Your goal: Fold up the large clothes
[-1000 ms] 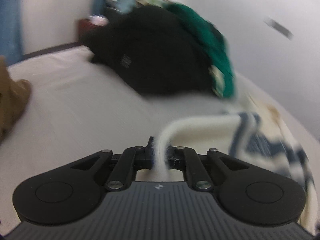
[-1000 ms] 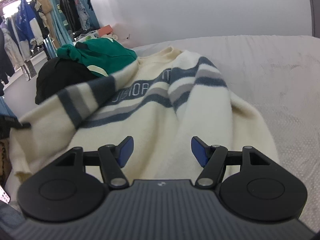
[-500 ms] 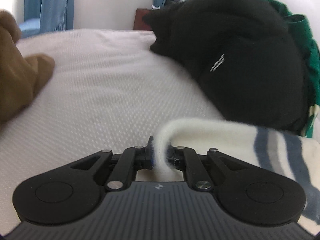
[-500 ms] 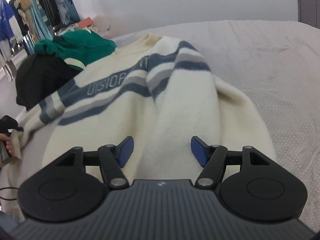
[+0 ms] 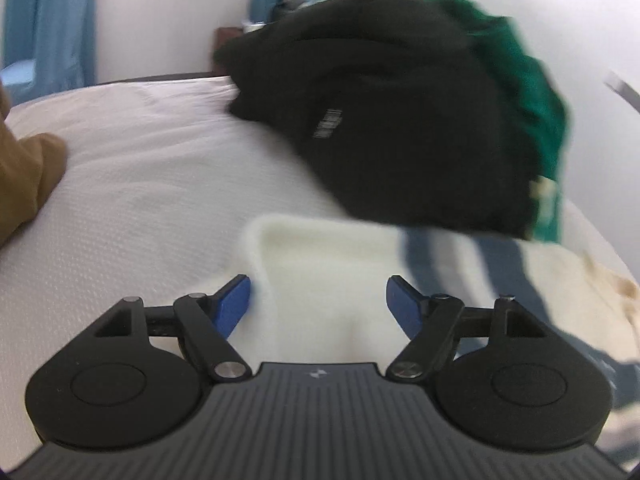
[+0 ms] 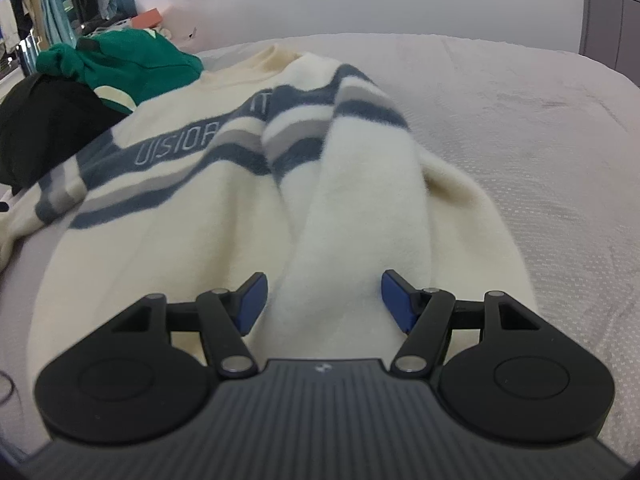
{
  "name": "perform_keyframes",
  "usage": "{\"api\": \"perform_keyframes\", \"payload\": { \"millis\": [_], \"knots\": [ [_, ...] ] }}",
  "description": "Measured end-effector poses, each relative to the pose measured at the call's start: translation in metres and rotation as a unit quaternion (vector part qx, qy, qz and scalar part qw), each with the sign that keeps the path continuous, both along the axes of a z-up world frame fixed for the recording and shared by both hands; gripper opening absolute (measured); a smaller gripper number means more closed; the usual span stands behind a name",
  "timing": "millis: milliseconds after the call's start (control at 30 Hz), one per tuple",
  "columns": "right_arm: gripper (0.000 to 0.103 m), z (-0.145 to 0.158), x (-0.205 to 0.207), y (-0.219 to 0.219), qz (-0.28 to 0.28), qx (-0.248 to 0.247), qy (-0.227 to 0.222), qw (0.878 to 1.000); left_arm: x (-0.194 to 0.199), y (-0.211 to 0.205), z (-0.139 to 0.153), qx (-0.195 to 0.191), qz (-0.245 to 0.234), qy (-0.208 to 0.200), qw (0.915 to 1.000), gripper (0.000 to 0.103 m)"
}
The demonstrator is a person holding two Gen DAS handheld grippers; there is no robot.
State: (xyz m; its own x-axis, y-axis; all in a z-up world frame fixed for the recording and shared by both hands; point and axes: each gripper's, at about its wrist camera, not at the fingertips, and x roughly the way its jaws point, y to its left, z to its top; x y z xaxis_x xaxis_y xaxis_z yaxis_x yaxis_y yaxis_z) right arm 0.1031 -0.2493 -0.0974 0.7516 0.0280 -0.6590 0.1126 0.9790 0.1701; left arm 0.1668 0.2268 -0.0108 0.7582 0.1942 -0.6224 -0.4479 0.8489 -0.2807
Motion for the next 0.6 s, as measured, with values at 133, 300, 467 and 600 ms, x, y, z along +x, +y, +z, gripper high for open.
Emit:
{"api": "perform_keyframes", "payload": {
  "millis": [133, 300, 467, 600],
  "knots": [
    [0.065, 0.002, -0.004, -0.005, -0.01, 0.01, -0.001, 1.0, -0.026, -0.04, 0.013, -0.011, -0.053, -0.016, 0.9984, 0.079],
    [0.065, 0.005, -0.011, -0.004, -0.007, 0.009, -0.002, 1.0, -0.063, -0.093, 0.025, 0.018, -0.116, -0.028, 0.9927, 0.079],
    [0.065, 0.008, -0.017, -0.004, -0.005, 0.006, -0.003, 1.0, -0.097, -0.146, 0.026, 0.033, -0.177, -0.038, 0.9829, 0.079],
    [0.065, 0.004, -0.016, -0.003, -0.006, 0.004, 0.009, 1.0, -0.127, -0.184, 0.024, 0.019, -0.211, -0.043, 0.9763, 0.079]
  ]
}}
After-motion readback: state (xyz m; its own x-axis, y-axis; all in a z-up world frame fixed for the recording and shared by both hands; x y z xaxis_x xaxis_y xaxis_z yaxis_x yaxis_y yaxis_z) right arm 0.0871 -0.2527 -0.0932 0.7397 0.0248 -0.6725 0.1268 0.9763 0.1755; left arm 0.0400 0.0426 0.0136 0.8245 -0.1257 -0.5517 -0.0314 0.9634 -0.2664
